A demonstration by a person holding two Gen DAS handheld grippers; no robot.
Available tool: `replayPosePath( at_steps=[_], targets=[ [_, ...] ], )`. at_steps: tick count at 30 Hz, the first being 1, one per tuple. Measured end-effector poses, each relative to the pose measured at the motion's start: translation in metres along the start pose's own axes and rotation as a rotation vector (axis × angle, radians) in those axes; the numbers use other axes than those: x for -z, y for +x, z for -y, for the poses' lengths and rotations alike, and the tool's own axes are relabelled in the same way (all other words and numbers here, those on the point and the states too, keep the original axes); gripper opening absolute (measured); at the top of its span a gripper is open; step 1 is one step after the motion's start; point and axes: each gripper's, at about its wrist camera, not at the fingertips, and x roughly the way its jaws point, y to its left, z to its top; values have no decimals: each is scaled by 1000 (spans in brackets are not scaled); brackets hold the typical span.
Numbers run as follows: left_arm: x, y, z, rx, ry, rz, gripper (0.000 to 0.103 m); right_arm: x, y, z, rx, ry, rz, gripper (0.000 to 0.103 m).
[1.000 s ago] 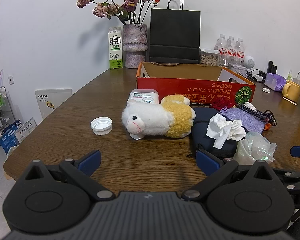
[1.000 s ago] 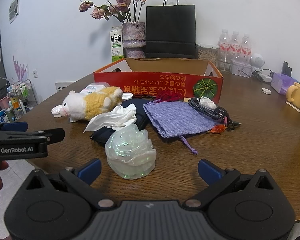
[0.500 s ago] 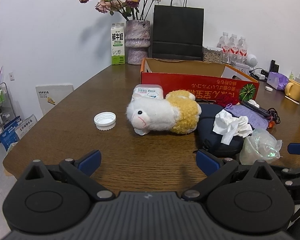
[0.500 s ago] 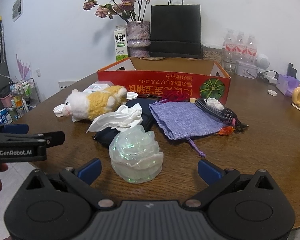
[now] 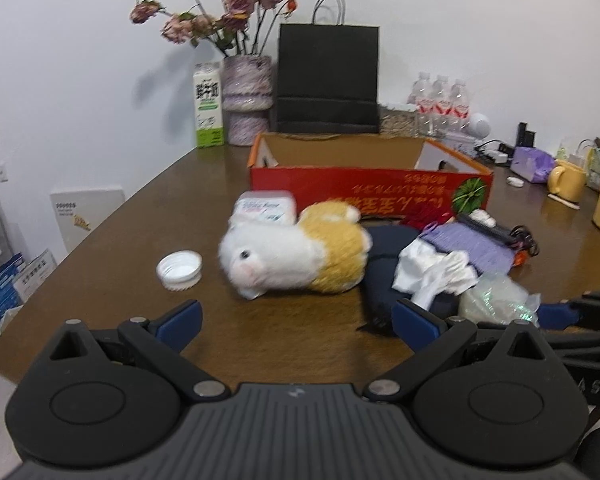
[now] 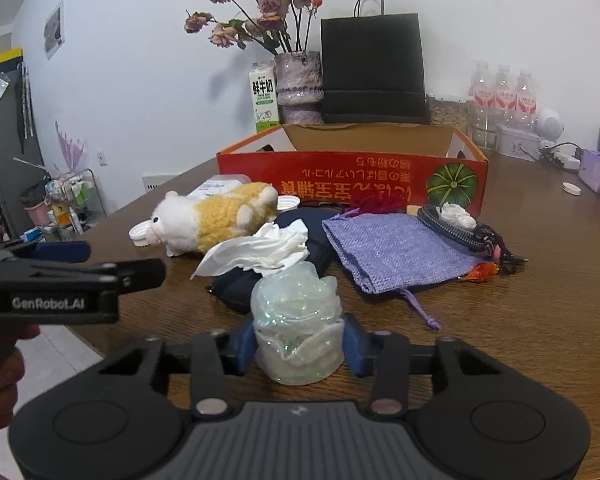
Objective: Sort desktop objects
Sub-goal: 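Close the right tool on the clear crumpled plastic bag, then close the left tool on the white tissue while the right tool holds the bag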
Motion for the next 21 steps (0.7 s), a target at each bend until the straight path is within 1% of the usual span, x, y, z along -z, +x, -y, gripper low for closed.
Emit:
replayPosePath(
  at_steps=[8, 11, 13, 16, 18, 20, 21],
  targets=[
    [-21, 5, 29, 91, 43, 36, 103, -7, -18, 18, 44, 8, 56, 38],
    [-26, 15, 43, 117, 63, 24, 103, -10, -19, 28, 69, 13, 58, 38],
    [-28, 25, 51, 118, 72, 5, 103, -12, -19, 34, 83, 14, 58, 38],
    [-29, 38, 60, 137, 70, -21, 100, -14, -17, 43, 98, 13, 51, 38],
    [-28, 45, 64, 142, 72, -36, 96, -15, -15, 49, 101, 11, 45, 38],
    [-27, 53, 67, 146, 64, -52, 89, -16, -12, 52, 100, 6, 40, 38],
    [-26, 56, 67, 149, 57, -62, 87, -16, -11, 53, 99, 2, 37, 38]
  ],
)
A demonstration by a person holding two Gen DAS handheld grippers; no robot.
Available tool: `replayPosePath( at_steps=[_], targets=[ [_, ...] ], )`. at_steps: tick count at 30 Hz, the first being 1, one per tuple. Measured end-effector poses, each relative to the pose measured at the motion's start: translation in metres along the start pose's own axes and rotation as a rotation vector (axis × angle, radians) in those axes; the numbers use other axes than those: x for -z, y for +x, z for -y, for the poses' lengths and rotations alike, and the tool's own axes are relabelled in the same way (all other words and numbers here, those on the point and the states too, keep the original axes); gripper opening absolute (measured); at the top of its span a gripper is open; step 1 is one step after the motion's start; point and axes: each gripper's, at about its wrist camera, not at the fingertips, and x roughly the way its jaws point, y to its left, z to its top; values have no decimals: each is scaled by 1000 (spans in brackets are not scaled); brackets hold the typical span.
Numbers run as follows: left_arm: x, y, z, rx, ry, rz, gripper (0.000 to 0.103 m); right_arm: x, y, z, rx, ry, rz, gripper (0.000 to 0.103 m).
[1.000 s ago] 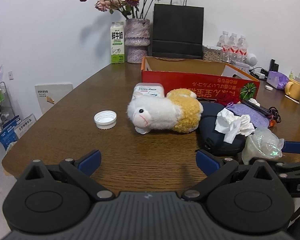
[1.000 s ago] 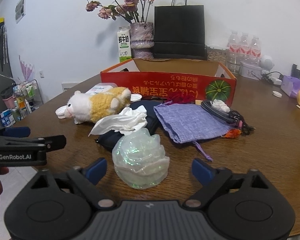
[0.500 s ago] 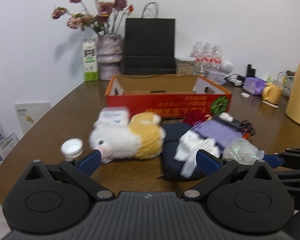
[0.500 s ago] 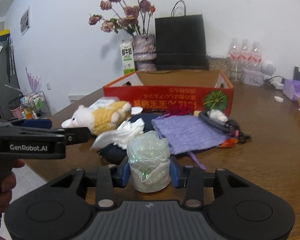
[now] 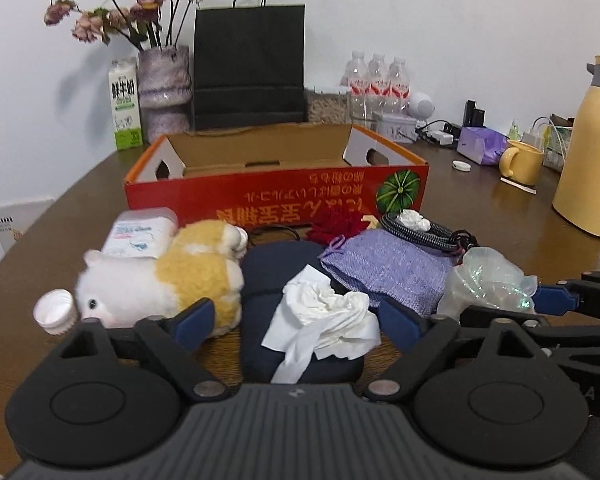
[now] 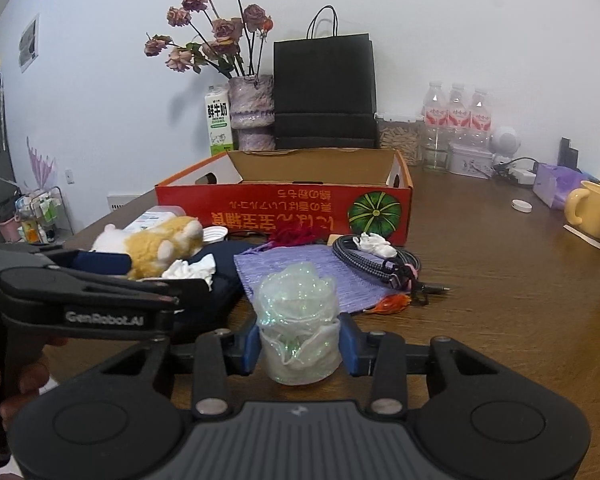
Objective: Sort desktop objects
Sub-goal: 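Close the left tool on the white tissue while the right tool holds the bag, then carry tissue and bag over the cardboard box and open both tools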
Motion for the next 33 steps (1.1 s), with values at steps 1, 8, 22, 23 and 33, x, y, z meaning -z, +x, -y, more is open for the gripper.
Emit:
replayPosePath(
  at_steps=[1, 8, 22, 23, 33],
  targets=[
    [0, 4, -1, 3, -9, -10, 82, 0, 1, 1, 1, -2, -4, 38],
    [0, 8, -7, 11, -47, -15, 46, 3, 7, 5, -14, 5, -18, 38],
    [-17, -5, -13, 43, -44, 53, 17, -7, 3, 4, -19, -11, 17, 38],
    [-21, -7, -14, 46, -43, 68, 17, -11, 3, 4, -18, -13, 26, 38],
    [-94, 0, -34, 20, -33, 209, 17, -79, 26, 7, 5, -41, 152, 38]
  ],
)
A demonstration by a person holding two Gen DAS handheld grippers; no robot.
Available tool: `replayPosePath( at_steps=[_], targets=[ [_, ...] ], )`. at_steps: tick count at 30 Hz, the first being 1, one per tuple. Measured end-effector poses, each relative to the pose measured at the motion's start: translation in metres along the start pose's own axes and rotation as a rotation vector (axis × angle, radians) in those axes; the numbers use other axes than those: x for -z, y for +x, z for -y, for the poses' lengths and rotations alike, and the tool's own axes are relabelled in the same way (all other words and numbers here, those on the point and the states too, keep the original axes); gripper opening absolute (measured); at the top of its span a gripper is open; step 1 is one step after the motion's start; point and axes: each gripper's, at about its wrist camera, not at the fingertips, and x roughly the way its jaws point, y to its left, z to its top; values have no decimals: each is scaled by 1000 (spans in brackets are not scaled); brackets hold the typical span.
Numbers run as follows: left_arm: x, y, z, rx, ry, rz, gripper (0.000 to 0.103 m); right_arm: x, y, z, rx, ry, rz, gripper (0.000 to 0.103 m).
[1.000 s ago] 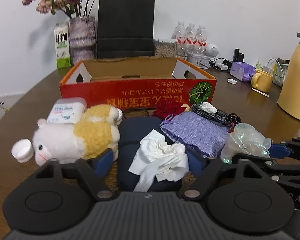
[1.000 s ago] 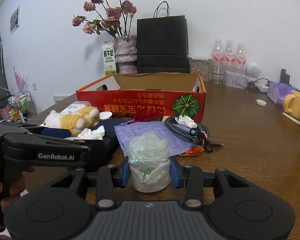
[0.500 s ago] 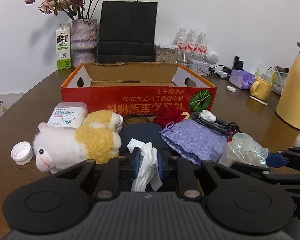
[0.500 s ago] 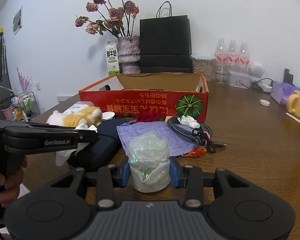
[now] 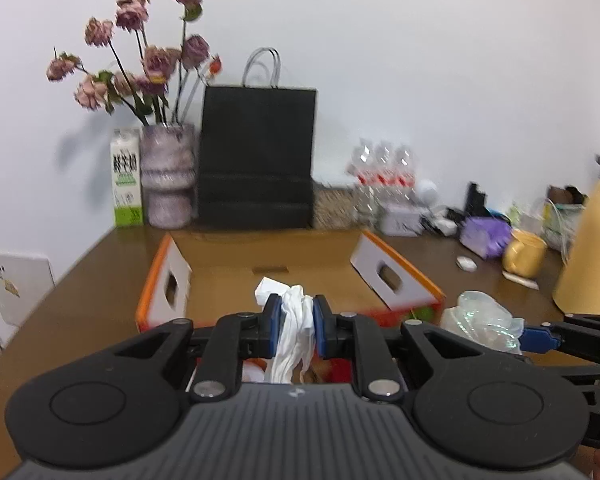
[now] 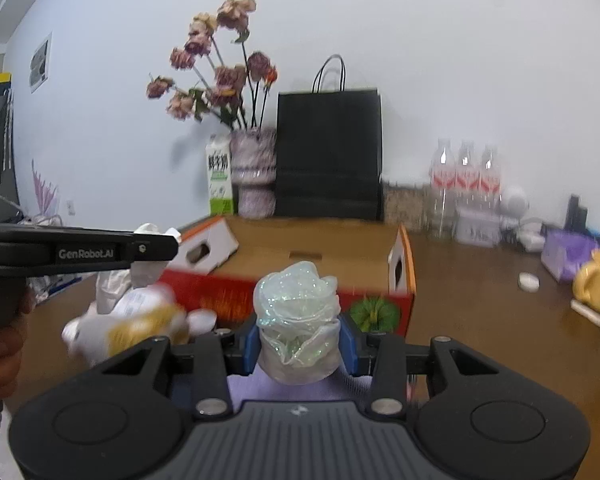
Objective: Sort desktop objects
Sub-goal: 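Carry tissue and bag over the cardboard box and open both tools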
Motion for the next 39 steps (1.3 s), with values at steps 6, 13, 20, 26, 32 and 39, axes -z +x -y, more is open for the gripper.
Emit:
replayPosePath(
  at_steps=[6, 13, 20, 26, 32, 39],
  targets=[
    [-37, 49, -26, -58, -15, -10, 17, -46, 59, 12, 34, 27, 16, 38],
    [-42, 115, -56, -122, -76, -72, 17, -71, 142, 30, 81, 71, -46, 38],
    [-25, 161, -81, -184, -134, -154, 17, -51, 191, 50, 77, 119, -118, 38],
    [-19, 167, -81, -183, -113, -181, 17, -38, 205, 43, 66, 84, -174, 39],
    [-17, 166, -78, -207, -105, -180, 30, -35, 201, 37, 83, 72, -171, 49],
    [-20, 152, -67, -217, -56, -106, 103, -42, 181, 29, 99, 50, -90, 100]
  ],
)
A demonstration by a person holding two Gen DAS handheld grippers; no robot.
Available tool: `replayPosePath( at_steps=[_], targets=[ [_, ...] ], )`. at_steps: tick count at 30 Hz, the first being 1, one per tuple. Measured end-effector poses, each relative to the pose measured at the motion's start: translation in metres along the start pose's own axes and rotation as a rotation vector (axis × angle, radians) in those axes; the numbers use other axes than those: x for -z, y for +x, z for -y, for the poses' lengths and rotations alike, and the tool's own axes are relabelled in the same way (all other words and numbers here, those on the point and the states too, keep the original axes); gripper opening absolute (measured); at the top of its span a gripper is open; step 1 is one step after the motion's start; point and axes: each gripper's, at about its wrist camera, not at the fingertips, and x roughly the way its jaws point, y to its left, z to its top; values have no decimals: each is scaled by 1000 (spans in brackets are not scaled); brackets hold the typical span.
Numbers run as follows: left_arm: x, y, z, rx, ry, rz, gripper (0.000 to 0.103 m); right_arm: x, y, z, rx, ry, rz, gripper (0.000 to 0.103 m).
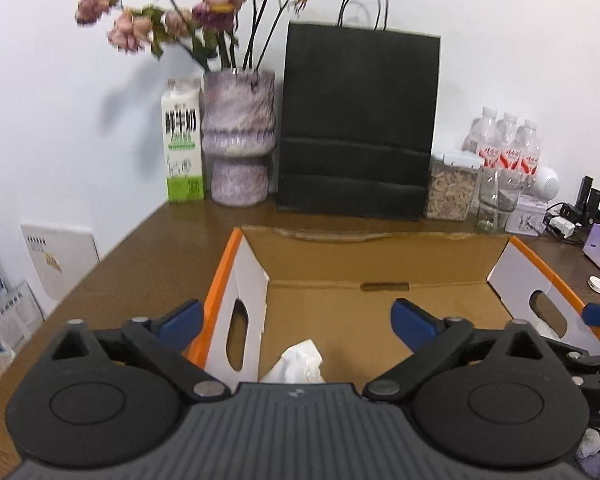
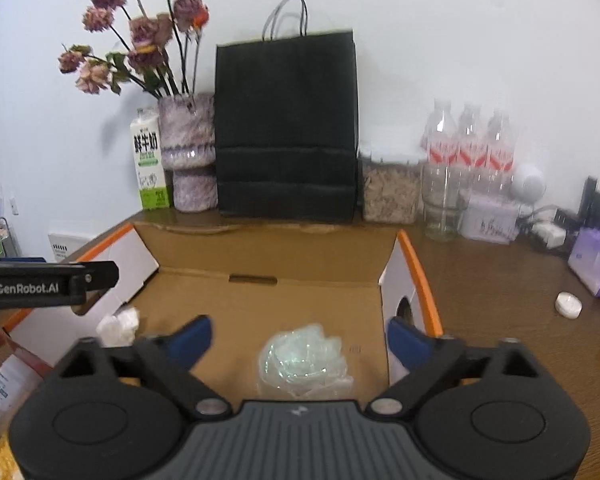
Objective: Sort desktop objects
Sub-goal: 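Carry tissue and bag over the cardboard box and open both tools, then raise both open tools out of the box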
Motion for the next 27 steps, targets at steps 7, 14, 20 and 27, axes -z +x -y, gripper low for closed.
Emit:
replayPosePath(
  at_steps=[7, 14, 20, 27],
  targets=[
    [-1, -7, 1, -13, -4, 24, 103, -2, -7, -1, -21, 3, 11, 103],
    [-2, -10, -1, -20, -6, 29, 103, -4, -10, -5, -23, -7, 18, 103],
    [-8, -23, -5, -19, -29, 69, 103, -10, -21, -10, -12, -17, 38, 103],
    [-19, -47, -11, -10, -40, 105, 103, -18, -47, -20, -4, -43, 69, 103]
  ],
)
